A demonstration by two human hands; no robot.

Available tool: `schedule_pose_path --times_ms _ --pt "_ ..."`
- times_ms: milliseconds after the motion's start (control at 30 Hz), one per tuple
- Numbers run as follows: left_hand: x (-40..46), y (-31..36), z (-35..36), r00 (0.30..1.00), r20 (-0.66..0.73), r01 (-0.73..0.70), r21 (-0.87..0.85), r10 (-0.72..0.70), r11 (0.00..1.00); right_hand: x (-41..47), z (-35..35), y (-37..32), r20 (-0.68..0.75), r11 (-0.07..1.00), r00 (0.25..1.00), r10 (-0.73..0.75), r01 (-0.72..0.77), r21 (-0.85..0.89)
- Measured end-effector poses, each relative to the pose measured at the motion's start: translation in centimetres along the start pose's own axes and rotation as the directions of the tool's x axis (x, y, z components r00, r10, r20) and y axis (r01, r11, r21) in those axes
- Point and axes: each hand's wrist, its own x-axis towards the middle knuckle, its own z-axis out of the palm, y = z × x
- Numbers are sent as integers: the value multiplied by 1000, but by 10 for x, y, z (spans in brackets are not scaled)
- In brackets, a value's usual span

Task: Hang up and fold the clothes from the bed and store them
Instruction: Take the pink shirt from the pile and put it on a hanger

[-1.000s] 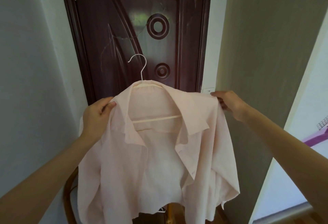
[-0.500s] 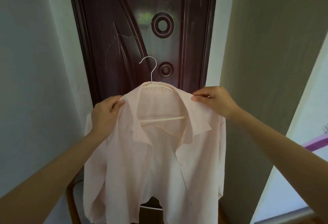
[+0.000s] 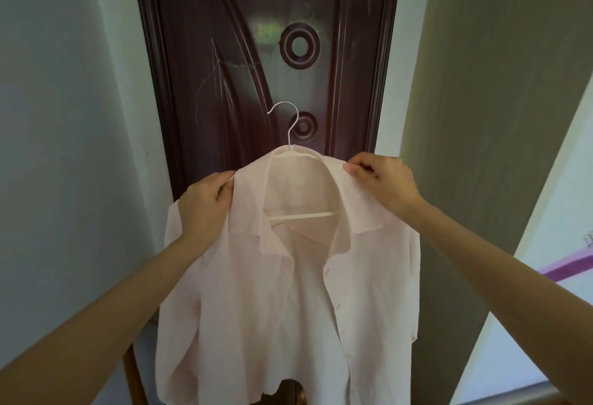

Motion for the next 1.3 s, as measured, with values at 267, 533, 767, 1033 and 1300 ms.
schedule_pose_path --times_ms 267,533,767,1033,1300 --pt "0 1 -2 997 50 -53 61 50 997 -9 3 17 110 980 992 54 -74 183" --pt "1 -13 -5 978 205 -56 143 25 988 -12 -8 29 79 979 991 104 -116 167" --pt "15 8 12 951 305 -79 118 40 990 -26 -21 53 17 970 980 198 -199 139" --pt "22 59 53 955 266 -131 -18 131 991 -59 -68 91 -78 957 959 271 -259 130" --pt "18 130 108 898 310 -280 -147 313 949 -100 -133 138 -183 936 918 352 -351 39"
